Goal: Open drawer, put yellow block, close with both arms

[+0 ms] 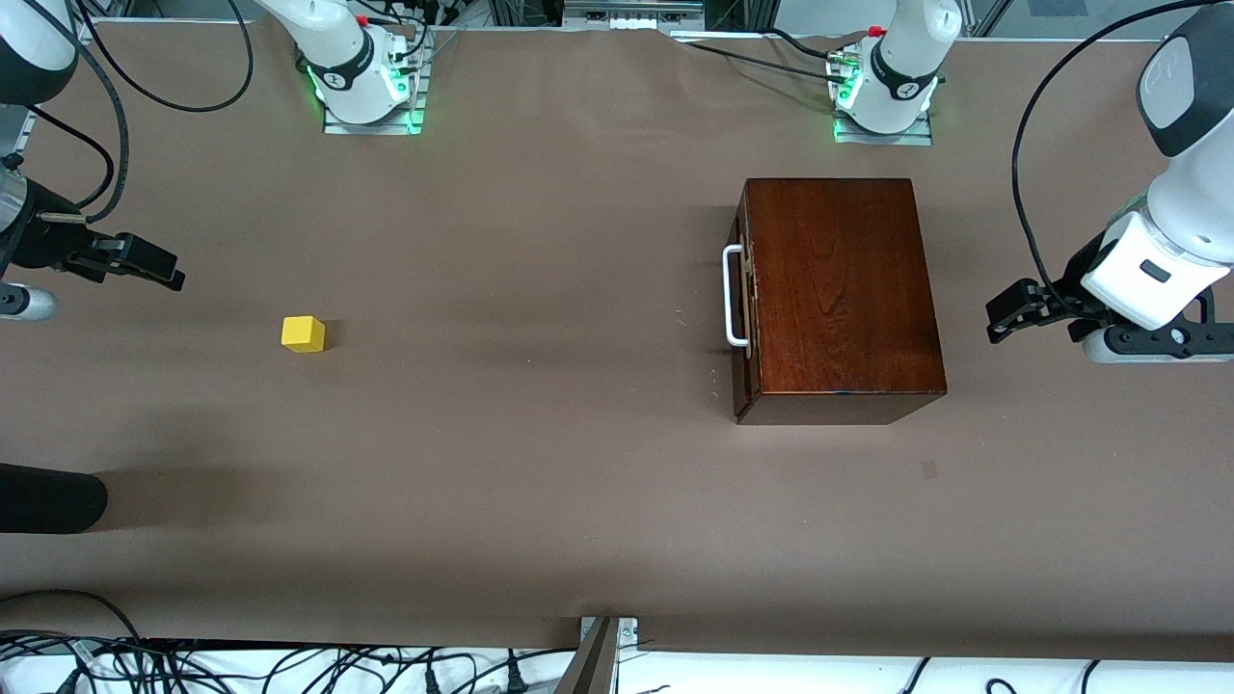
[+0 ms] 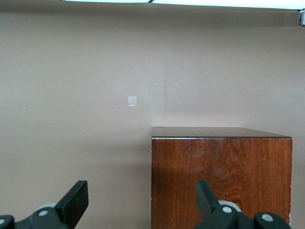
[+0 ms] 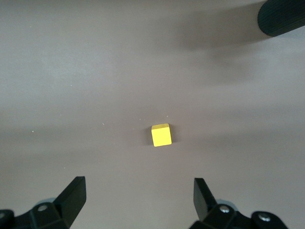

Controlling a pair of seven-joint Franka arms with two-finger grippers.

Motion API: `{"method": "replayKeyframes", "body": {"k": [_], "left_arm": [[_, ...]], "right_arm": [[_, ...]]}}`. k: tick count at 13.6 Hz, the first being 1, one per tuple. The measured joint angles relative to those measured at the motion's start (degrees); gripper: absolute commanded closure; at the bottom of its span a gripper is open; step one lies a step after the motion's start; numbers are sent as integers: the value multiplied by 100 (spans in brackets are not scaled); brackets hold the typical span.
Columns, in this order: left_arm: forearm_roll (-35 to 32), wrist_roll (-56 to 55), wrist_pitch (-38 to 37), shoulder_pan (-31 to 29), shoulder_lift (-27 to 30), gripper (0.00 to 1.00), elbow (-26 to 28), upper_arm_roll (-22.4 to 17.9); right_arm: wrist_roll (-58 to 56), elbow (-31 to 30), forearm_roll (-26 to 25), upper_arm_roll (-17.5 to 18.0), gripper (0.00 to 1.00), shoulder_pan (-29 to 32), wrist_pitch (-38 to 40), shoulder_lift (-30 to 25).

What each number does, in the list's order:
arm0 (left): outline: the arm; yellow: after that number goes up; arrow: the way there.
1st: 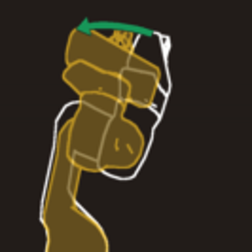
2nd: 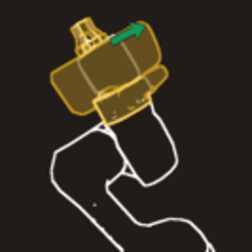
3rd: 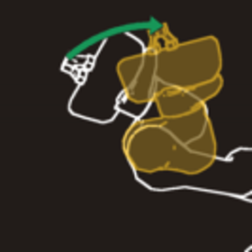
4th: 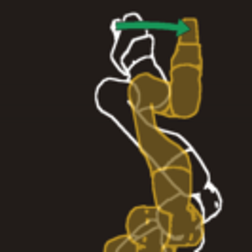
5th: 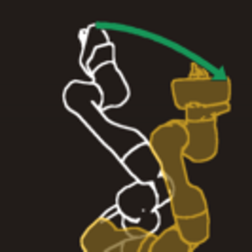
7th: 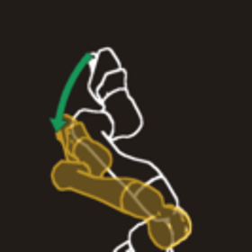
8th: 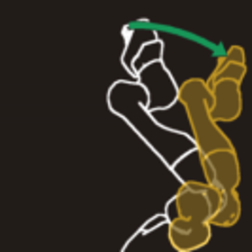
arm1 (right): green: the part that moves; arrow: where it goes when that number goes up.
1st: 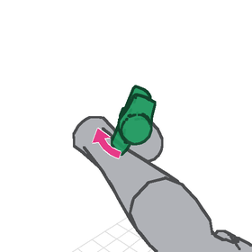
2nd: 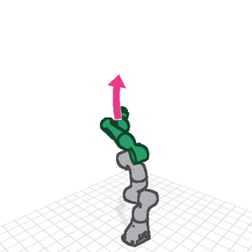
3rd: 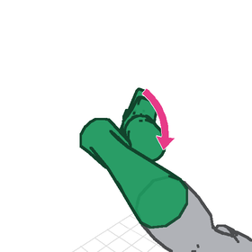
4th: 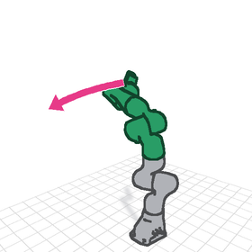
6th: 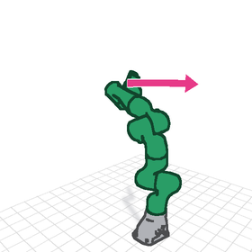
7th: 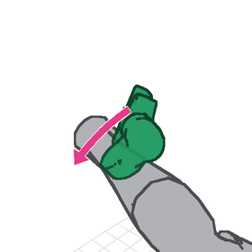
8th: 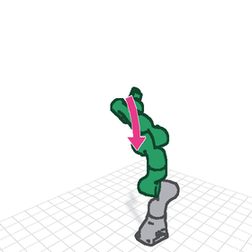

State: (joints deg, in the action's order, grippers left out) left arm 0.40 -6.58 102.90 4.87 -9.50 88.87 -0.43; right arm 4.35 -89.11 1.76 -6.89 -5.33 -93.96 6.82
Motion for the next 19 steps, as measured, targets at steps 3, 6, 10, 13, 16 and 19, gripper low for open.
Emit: {"method": "replayKeyframes", "body": {"k": [3,6,10,13,16,19], "left_arm": [[0,9,-1,-49,0,0,6,-18],[0,27,-1,-121,0,0,19,-24],[0,28,-1,-126,-2,0,36,-21],[0,28,-1,-126,-3,0,73,-21],[0,28,-1,-126,-3,0,86,-20],[0,28,-1,-125,-3,0,88,-9]], "right_arm": [[2,0,1,-6,0,2,-3,2],[3,0,46,-7,0,3,-7,3],[3,0,94,-8,0,3,-11,3],[3,0,95,-8,0,3,-11,6],[3,0,96,-8,0,3,-11,7],[3,0,100,-8,0,3,-14,7]]}}
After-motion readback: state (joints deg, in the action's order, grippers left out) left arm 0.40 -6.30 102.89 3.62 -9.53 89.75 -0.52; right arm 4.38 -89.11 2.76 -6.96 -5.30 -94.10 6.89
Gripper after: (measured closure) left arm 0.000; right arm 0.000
